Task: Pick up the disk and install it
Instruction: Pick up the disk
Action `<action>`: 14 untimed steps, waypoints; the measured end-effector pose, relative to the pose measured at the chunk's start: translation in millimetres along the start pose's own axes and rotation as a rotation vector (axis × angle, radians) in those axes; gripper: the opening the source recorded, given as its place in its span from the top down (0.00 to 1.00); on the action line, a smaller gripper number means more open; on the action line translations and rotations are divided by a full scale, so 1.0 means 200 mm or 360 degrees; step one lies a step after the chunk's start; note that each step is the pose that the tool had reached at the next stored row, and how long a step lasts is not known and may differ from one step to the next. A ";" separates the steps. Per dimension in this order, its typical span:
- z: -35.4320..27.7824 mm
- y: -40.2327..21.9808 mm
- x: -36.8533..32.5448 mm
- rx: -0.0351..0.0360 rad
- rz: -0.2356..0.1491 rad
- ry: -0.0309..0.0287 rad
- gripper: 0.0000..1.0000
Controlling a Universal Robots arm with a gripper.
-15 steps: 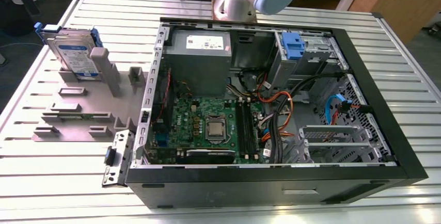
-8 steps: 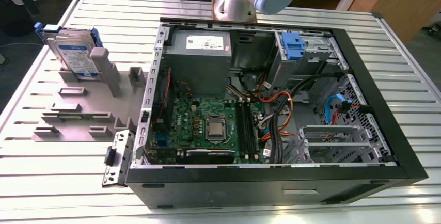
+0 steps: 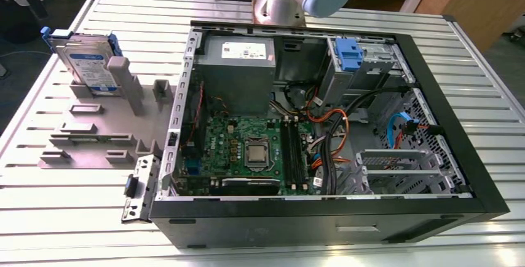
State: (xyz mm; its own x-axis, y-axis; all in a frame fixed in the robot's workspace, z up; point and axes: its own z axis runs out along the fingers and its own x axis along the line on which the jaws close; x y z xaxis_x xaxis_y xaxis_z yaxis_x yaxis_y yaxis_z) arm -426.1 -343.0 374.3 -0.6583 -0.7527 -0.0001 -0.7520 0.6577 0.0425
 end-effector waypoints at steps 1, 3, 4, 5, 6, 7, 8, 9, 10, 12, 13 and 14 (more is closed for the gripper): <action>0.000 0.000 0.000 0.0000 -0.0015 0.00006 0.89; 0.000 -0.001 -0.001 0.0000 -0.0045 0.00018 0.89; 0.000 -0.001 -0.001 0.0000 -0.0059 0.00025 0.89; 0.000 -0.001 -0.001 0.0000 -0.0074 0.00031 0.89; 0.000 -0.001 -0.001 0.0000 -0.0089 0.00037 0.89; 0.000 -0.001 -0.001 0.0000 -0.0105 0.00045 0.89; 0.000 -0.001 -0.001 0.0000 -0.0123 0.00052 0.89; 0.000 -0.002 -0.001 0.0000 -0.0142 0.00060 0.89; 0.000 -0.002 -0.001 0.0000 -0.0160 0.00068 0.89; 0.000 -0.002 -0.001 0.0000 -0.0198 0.00083 0.89; 0.000 -0.002 -0.002 0.0000 -0.0217 0.00092 0.89; 0.000 -0.002 -0.002 0.0000 -0.0235 0.00100 0.89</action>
State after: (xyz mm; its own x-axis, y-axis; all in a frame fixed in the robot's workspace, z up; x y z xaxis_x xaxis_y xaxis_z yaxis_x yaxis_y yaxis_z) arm -425.6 -343.0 374.2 -0.5401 -0.8416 -0.0001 -0.8408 0.5396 0.0425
